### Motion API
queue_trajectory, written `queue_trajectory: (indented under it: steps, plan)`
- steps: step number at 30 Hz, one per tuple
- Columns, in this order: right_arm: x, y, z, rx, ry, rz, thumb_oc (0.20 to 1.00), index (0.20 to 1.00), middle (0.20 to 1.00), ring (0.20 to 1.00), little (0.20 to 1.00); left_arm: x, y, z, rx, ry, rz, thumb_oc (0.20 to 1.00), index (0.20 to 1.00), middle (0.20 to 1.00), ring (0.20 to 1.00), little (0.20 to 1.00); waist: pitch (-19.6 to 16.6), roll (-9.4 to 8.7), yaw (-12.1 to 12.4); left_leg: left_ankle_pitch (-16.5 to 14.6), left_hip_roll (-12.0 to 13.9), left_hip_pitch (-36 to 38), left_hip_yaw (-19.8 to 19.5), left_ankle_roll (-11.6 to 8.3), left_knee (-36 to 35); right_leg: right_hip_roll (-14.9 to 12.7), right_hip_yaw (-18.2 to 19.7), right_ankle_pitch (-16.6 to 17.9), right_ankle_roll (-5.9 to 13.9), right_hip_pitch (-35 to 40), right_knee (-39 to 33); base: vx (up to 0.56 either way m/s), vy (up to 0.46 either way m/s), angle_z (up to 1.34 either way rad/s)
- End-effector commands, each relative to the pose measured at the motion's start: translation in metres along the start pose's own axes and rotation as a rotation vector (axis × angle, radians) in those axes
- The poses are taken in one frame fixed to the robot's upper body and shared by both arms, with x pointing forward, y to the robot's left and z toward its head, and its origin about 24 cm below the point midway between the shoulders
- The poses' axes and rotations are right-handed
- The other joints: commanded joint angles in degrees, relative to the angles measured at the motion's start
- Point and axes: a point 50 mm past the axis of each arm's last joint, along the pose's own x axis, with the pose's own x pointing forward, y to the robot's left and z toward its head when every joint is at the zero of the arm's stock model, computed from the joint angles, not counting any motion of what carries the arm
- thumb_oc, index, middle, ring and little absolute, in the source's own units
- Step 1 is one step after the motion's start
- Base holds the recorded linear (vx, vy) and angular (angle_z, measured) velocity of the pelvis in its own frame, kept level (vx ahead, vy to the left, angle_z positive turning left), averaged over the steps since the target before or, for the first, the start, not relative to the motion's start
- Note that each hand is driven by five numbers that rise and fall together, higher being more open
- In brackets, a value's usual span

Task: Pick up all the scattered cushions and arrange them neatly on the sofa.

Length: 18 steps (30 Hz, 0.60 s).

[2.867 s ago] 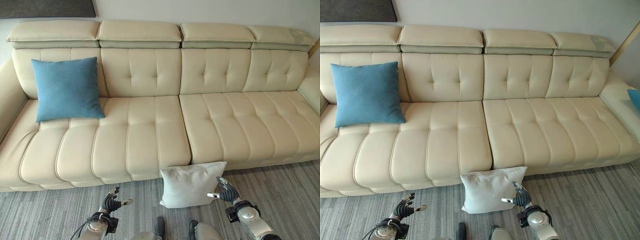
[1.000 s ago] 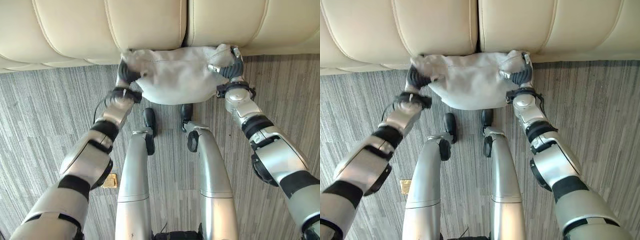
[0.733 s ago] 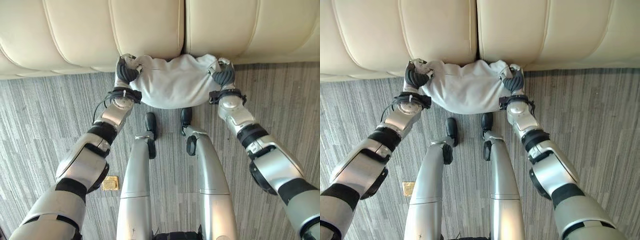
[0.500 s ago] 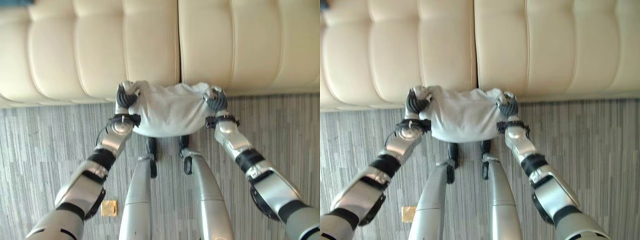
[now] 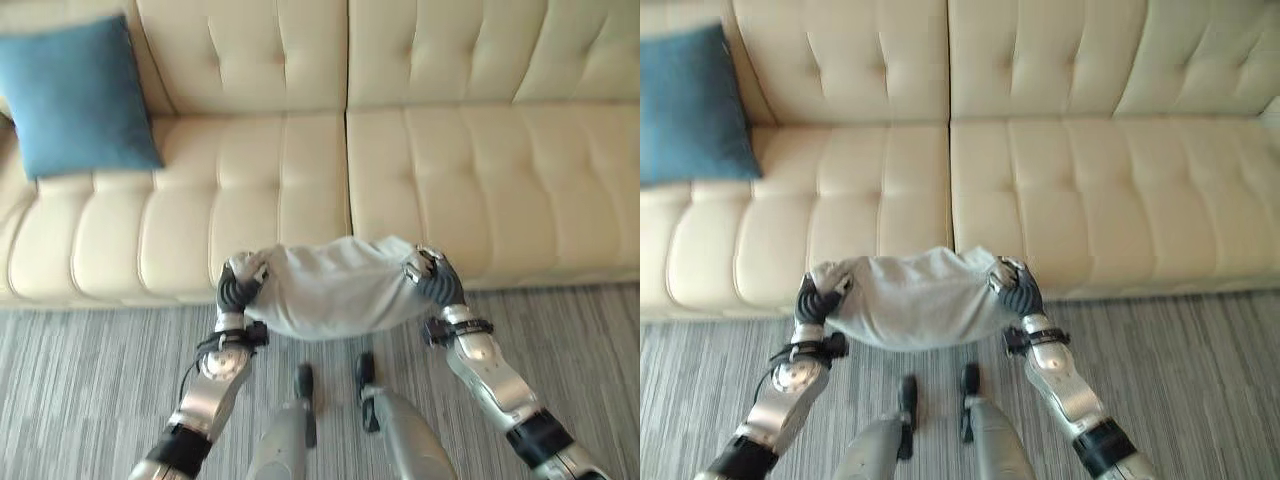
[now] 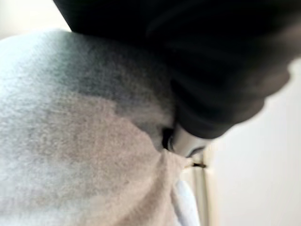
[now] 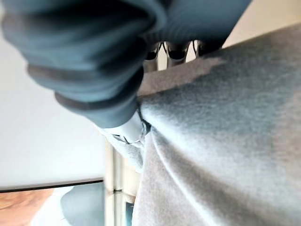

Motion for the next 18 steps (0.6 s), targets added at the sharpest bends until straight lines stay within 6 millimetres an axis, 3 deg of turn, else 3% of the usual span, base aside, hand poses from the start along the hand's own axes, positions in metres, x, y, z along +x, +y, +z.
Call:
queue_trajectory:
  steps: [1, 6, 9, 12, 16, 18]
  plan:
    - [-0.003, 0.031, 0.053, 0.034, -0.295, 0.211, 0.2, 0.2, 0.2, 0.2, 0.2, -0.004, -0.029, 0.026, -0.002, -0.161, -0.2, 0.2, 0.2, 0.2, 0.2, 0.2, -6.0, -0.29, -1.0, -1.1, 3.2, 3.6, -1.1, -3.7, -0.3, -0.6, 0.6, -3.9, 5.15, 7.8, -4.2, 0.18, -0.062, -0.04]
    - [-0.008, 0.03, 0.05, 0.048, -0.278, 0.206, 0.2, 0.2, 0.2, 0.2, 0.2, -0.009, -0.033, 0.026, -0.006, -0.155, -0.238, 0.2, 0.2, 0.2, 0.2, 0.2, -7.1, -0.63, -1.2, -1.2, 3.6, 5.7, -0.9, -4.31, 0.8, 0.0, 0.5, -5.3, 4.37, 11.7, -5.1, 0.11, -0.081, 0.01]
    - [-0.012, 0.026, 0.049, 0.034, -0.275, 0.185, 0.2, 0.2, 0.2, 0.2, 0.2, -0.008, -0.037, 0.025, -0.009, -0.149, -0.247, 0.2, 0.2, 0.2, 0.2, 0.2, -6.8, -1.16, -1.2, 1.1, 4.3, 2.9, -1.1, -5.51, 7.3, 0.1, -0.4, -6.0, 3.28, 13.2, -5.1, 0.03, -0.092, 0.09]
    - [-0.015, 0.021, 0.049, 0.031, -0.27, 0.169, 0.2, 0.2, 0.2, 0.2, 0.2, -0.009, -0.038, 0.025, -0.003, -0.147, -0.254, 0.2, 0.2, 0.2, 0.2, 0.2, -7.0, -1.41, -1.3, 1.6, 4.5, 1.4, -0.6, -5.3, 11.9, 0.2, -0.8, -6.1, 2.87, 14.7, -5.9, 0.06, -0.055, 0.28]
    - [-0.019, 0.017, 0.047, 0.026, -0.254, 0.153, 0.2, 0.2, 0.2, 0.2, 0.2, -0.012, -0.037, 0.023, -0.001, -0.131, -0.263, 0.2, 0.2, 0.2, 0.2, 0.2, -7.5, -1.76, -1.2, -0.9, 3.7, 0.1, 1.6, -3.94, 8.7, -0.6, -0.7, -6.1, 3.43, 15.6, -7.1, 0.12, -0.018, 0.08]
    - [-0.019, 0.015, 0.046, 0.027, -0.247, 0.135, 0.2, 0.2, 0.2, 0.2, 0.2, -0.013, -0.035, 0.022, 0.004, -0.126, -0.259, 0.2, 0.2, 0.2, 0.2, 0.2, -8.1, -2.01, -0.8, -0.2, 2.2, -1.6, 2.3, -3.33, 5.6, -0.3, -0.4, -6.2, 3.79, 15.4, -7.1, 0.12, 0.025, 0.09]
